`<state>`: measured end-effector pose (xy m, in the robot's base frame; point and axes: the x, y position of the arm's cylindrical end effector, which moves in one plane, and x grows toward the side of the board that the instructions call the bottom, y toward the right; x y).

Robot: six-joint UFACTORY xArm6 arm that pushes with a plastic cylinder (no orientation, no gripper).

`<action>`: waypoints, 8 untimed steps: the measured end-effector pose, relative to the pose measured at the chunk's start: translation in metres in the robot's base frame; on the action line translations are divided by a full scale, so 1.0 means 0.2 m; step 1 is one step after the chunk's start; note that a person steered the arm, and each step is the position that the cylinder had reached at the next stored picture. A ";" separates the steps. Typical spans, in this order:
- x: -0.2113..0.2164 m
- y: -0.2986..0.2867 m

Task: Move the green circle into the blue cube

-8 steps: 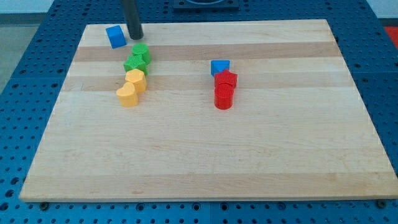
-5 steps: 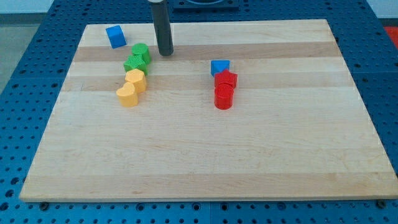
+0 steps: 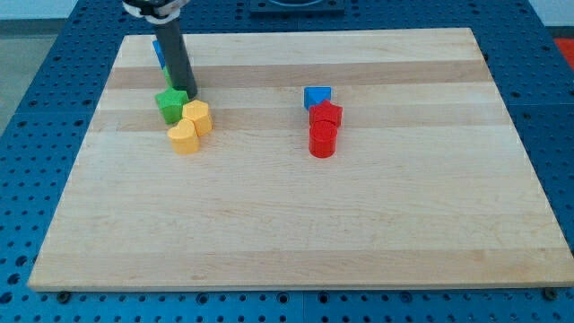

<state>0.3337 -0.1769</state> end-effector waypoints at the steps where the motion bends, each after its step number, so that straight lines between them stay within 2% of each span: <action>1: -0.02 -0.04; 5: -0.12 -0.18; 7: -0.04 0.13; 8: 0.11 0.33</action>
